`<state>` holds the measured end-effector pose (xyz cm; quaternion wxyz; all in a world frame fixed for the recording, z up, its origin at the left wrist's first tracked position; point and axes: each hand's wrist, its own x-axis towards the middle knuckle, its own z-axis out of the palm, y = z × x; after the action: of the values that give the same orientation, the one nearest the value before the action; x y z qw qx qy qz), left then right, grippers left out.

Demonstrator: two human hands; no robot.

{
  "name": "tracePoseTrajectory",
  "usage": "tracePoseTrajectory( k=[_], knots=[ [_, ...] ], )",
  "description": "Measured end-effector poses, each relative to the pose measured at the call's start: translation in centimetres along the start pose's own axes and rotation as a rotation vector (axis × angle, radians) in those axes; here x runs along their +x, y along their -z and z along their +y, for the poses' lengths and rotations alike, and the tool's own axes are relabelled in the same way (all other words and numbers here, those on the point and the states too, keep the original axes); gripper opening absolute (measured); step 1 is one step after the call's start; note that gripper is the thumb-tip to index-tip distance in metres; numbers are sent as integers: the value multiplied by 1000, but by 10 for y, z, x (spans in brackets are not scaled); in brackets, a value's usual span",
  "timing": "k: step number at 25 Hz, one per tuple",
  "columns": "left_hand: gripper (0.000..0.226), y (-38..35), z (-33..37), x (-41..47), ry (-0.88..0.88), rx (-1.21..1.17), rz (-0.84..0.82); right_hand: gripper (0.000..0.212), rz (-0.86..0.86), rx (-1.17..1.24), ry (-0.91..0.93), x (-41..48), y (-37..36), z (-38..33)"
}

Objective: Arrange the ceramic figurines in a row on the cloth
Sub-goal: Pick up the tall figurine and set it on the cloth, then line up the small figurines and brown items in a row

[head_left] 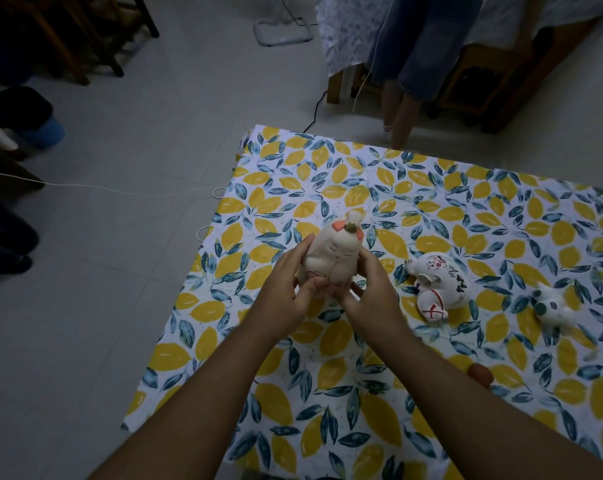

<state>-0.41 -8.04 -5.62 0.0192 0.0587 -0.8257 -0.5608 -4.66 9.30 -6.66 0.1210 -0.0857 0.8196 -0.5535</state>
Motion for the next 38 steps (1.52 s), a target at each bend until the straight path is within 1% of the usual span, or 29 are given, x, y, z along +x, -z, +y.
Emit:
tracePoseTrajectory(
  k=[5, 8, 9, 12, 14, 17, 19, 22, 25, 28, 32, 35, 38],
  knots=[
    [65, -4, 5, -3, -1, 64, 5, 63, -5, -20, 0, -3, 2, -9],
    [67, -7, 9, -7, 8, 163, 6, 62, -60, -77, 52, -4, 10, -21],
    [68, -8, 10, -10, 16, 211, 23, 64, -73, -141, 72, -6, 14, -21],
    [70, -14, 18, -27, 21, 346, 154, 71, -27, -502, 116, -16, 31, -16],
    [68, -23, 26, -42, 2, 404, 214, 68, -15, -636, 161, -26, 46, -12],
    [67, -43, 41, -60, -21, 472, 243, 64, -27, -741, 229, -39, 74, -6],
    [66, -63, 51, -69, -22, 521, 256, 65, -56, -773, 236, -46, 96, 3],
    [66, -106, 66, -77, -4, 563, 212, 66, -62, -788, 232, -60, 134, 22],
    [67, -156, 78, -74, 10, 565, 129, 64, -47, -804, 192, -69, 175, 49],
    [68, -203, 85, -53, 47, 584, 67, 61, -46, -842, 87, -69, 222, 80],
    [62, -242, 80, -5, 136, 566, 54, 50, 14, -903, 0, -54, 290, 119],
    [65, -257, 70, 30, 275, 517, 124, 46, 54, -887, -81, -34, 330, 143],
    [83, -269, 64, 50, 462, 487, 89, 47, 30, -796, -189, -16, 346, 162]
  ],
)
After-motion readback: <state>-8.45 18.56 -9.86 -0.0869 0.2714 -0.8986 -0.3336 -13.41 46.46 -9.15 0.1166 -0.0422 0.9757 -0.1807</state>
